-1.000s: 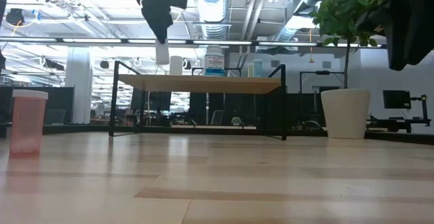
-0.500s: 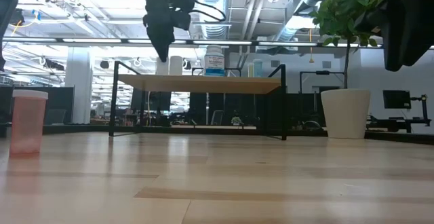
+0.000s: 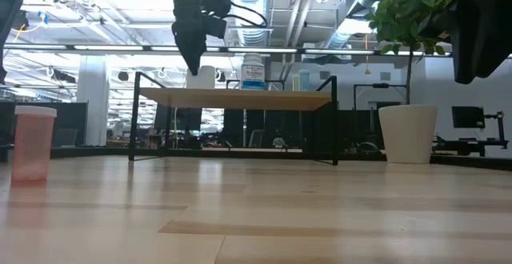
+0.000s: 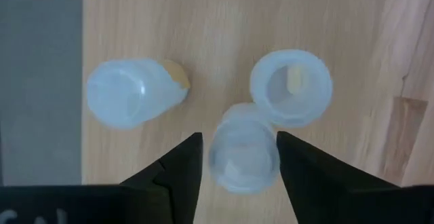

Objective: Pick and place medicine bottles onto shelf by color
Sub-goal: Put the white pill bottle on the shelf, then put the orange pill bottle on the shelf

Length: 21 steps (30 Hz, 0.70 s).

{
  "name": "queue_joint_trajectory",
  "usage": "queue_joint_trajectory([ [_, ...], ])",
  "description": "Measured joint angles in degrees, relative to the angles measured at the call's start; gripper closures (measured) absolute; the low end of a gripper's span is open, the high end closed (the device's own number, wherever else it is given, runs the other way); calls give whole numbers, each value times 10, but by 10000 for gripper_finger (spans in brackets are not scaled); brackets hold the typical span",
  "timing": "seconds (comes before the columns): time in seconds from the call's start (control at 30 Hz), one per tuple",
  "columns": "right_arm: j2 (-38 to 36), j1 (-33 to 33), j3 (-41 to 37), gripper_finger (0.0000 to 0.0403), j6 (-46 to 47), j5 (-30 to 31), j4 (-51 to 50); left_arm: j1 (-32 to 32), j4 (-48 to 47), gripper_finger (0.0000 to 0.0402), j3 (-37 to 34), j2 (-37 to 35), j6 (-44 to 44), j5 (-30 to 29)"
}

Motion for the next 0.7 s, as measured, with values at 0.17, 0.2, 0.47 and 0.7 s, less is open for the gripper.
queue_joint_trajectory([
  [0.17,0,0,0,285,0,-1,0,0,-3,214,13,0,0,-12],
  [0.2,0,0,0,285,0,-1,0,0,-7,213,21,0,-2,-10],
  [0.47,0,0,0,285,0,-1,0,-7,-97,212,104,-1,-54,8],
  [0.7,0,0,0,285,1,-1,3,-53,-141,215,115,-19,-113,155],
])
